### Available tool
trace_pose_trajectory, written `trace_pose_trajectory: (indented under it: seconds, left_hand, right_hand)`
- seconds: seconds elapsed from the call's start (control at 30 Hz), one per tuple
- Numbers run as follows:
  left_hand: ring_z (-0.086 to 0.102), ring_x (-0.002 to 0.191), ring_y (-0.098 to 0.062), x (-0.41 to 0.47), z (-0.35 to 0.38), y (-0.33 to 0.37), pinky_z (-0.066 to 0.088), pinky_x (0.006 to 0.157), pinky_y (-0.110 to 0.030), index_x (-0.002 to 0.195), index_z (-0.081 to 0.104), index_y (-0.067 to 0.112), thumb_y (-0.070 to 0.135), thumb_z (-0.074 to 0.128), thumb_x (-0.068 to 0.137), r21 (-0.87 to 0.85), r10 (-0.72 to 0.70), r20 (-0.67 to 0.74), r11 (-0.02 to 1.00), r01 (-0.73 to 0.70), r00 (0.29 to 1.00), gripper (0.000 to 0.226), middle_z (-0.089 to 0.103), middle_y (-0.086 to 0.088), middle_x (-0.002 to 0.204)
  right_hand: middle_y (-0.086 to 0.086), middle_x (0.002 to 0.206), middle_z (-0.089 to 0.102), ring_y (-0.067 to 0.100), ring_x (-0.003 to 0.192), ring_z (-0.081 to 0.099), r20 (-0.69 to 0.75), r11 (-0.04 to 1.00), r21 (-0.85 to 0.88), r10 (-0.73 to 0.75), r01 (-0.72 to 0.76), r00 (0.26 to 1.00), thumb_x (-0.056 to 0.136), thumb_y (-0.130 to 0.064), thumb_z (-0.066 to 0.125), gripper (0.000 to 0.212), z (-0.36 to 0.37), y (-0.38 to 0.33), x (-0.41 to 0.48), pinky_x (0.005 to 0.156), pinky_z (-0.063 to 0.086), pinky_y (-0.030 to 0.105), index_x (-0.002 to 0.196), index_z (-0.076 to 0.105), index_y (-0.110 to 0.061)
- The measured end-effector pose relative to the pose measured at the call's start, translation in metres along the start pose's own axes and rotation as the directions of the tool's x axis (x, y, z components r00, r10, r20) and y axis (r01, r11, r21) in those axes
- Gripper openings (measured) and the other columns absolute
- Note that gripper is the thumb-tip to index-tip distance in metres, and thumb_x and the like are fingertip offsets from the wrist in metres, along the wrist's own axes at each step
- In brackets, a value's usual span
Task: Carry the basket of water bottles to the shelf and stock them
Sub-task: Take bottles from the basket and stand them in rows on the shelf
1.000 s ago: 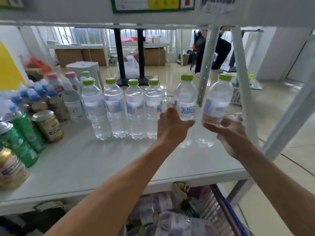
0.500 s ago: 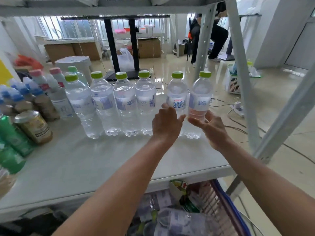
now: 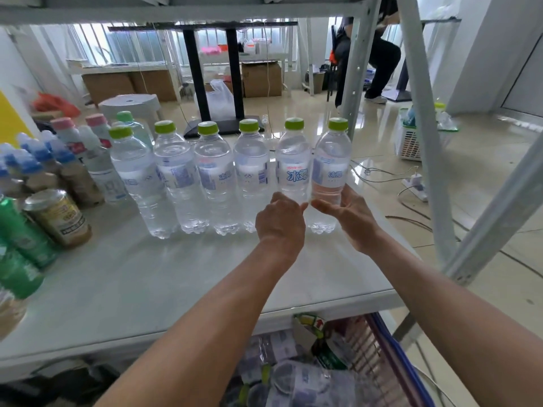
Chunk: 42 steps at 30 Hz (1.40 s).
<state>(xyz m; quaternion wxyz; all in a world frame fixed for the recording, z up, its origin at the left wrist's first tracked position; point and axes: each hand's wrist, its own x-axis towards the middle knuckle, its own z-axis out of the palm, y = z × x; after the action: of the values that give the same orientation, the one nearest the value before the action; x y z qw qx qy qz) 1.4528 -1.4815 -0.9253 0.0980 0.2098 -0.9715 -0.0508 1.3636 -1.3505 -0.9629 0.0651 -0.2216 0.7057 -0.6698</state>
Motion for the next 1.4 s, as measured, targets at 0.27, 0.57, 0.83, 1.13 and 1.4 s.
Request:
trace_pose_trajectory:
  seconds: [0.27, 0.57, 0.83, 1.13, 1.4]
  left_hand:
    - [0.068, 0.110, -0.032, 0.000, 0.007, -0.009, 0.050, 0.080, -0.037, 0.126, 0.049, 0.002, 0.046, 0.027, 0.109, 0.026, 0.030, 0.029, 0.999, -0.031, 0.999, 0.052, 0.068, -0.011, 0.117]
    - [0.064, 0.096, -0.033, -0.058, 0.004, -0.025, 0.048, 0.077, -0.038, 0.108, 0.058, 0.003, 0.020, 0.041, 0.105, -0.330, 0.130, 0.014, 0.937, -0.118, 0.991, 0.025, 0.066, -0.015, 0.103]
    - [0.057, 0.059, -0.021, -0.211, 0.046, -0.132, 0.041, 0.054, -0.035, 0.073, 0.053, 0.015, 0.033, 0.056, 0.091, -0.436, 0.244, 0.397, 0.899, -0.052, 0.885, 0.026, 0.059, -0.001, 0.067]
    - [0.065, 0.099, -0.032, -0.257, 0.133, -0.160, 0.055, 0.077, -0.040, 0.111, 0.059, 0.009, 0.036, 0.062, 0.088, -0.062, 0.176, 0.857, 0.968, -0.241, 0.484, 0.035, 0.064, -0.015, 0.115]
    - [0.053, 0.128, -0.035, -0.288, 0.192, -0.154, 0.049, 0.100, -0.041, 0.156, 0.025, 0.006, 0.035, 0.061, 0.094, -0.153, 0.200, 0.869, 0.978, -0.140, 0.453, 0.077, 0.049, -0.017, 0.146]
  right_hand:
    - [0.001, 0.126, 0.073, 0.021, 0.119, 0.068, 0.051, 1.000, 0.006, 0.011, -0.012, 0.999, 0.083, -0.018, 0.084, 0.060, 0.001, 0.002, 0.007, 0.112, 0.045, 0.050, 0.137, 0.059, -0.025]
    - [0.000, 0.130, 0.070, 0.019, 0.123, 0.066, 0.142, 0.983, -0.178, 0.072, -0.046, 0.987, 0.072, -0.053, 0.089, 0.080, -0.003, -0.009, 0.000, 0.113, 0.045, 0.051, 0.139, 0.055, -0.024]
    - [-0.002, 0.075, 0.071, 0.010, 0.064, 0.068, -0.318, 0.956, -0.293, -0.110, 0.013, 0.942, 0.081, -0.051, 0.080, 0.042, -0.015, -0.050, -0.093, 0.061, 0.056, 0.030, 0.096, 0.065, -0.014]
    - [-0.004, 0.074, 0.069, 0.010, 0.062, 0.061, 0.472, 0.434, -0.875, 0.668, 0.213, 0.576, 0.094, -0.034, 0.064, 0.023, 0.021, 0.035, -0.229, 0.059, 0.050, 0.027, 0.078, 0.067, -0.017]
    - [0.010, 0.156, 0.039, 0.032, 0.140, 0.043, 0.352, 0.341, -0.929, 0.697, 0.143, 0.625, 0.088, -0.034, 0.073, 0.080, 0.037, 0.103, -0.217, 0.107, 0.041, 0.034, 0.156, 0.032, -0.017]
